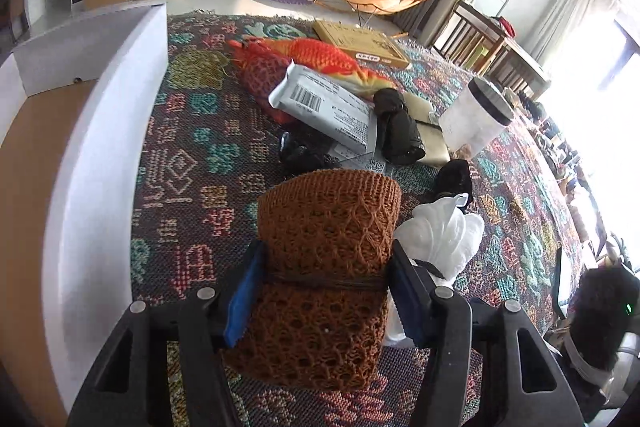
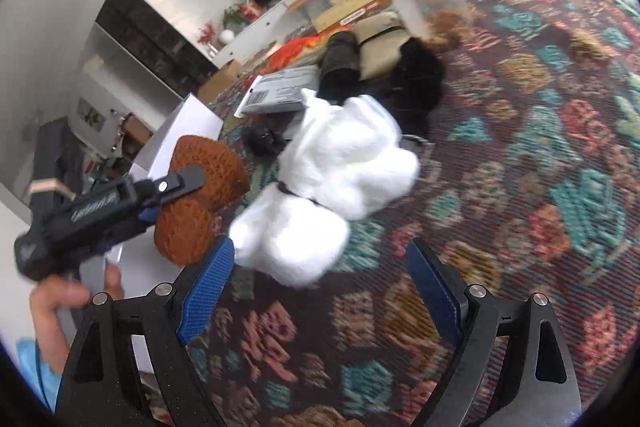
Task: Organize soft objects
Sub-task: 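Grasp the brown knitted item with the left tool while the right tool grasps the white towel bundle, then lower both held items into the white box and open both tools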
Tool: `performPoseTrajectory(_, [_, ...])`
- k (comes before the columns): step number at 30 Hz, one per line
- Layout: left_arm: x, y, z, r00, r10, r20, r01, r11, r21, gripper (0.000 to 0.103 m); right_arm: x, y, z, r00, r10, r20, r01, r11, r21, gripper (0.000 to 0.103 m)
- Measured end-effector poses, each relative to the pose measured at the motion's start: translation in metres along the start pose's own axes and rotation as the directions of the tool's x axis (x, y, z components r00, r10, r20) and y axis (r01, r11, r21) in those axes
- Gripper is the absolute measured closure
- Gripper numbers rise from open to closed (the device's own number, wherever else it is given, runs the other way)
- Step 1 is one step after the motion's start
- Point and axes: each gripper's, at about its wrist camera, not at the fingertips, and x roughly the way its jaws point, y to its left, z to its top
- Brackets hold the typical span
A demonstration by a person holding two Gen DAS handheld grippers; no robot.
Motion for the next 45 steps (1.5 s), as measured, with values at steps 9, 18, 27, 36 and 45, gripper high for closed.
performPoseTrajectory(9, [-0.084,0.036,-0.002,0.996,-0.012,0.088,0.012,1.0,-0.006,0.044,0.014,0.007,0.005,0.991,-0.038,-0.128,0.032,0.998,-0.05,0.068])
performPoseTrajectory(18, [-0.143,0.132,0.002,0.969,0.219,0.113,-0.213,0.975,-0.065,0.043,-0.047,0.123,0.024,0.984,0.164,-0.074,-0.178,0.949,-0.261,0.067])
performPoseTrajectory(27, [-0.177,0.227,-0.044,0.908,0.415,0.059,-0.394,0.893,-0.217,0.034,0.022,0.296,-0.006,0.889,0.346,-0.299,-0.448,0.793,-0.412,0.051])
performPoseTrajectory(36, [-0.179,0.245,-0.058,0.877,0.469,0.107,-0.414,0.849,-0.329,0.009,0.039,0.231,-0.014,0.966,0.144,-0.212,-0.229,0.856,-0.462,0.024])
performPoseTrajectory(45, [-0.143,0.089,-0.045,0.956,0.185,0.228,-0.185,0.983,-0.024,0.009,0.03,0.048,-0.016,0.93,-0.355,0.093,0.362,0.843,-0.398,0.024])
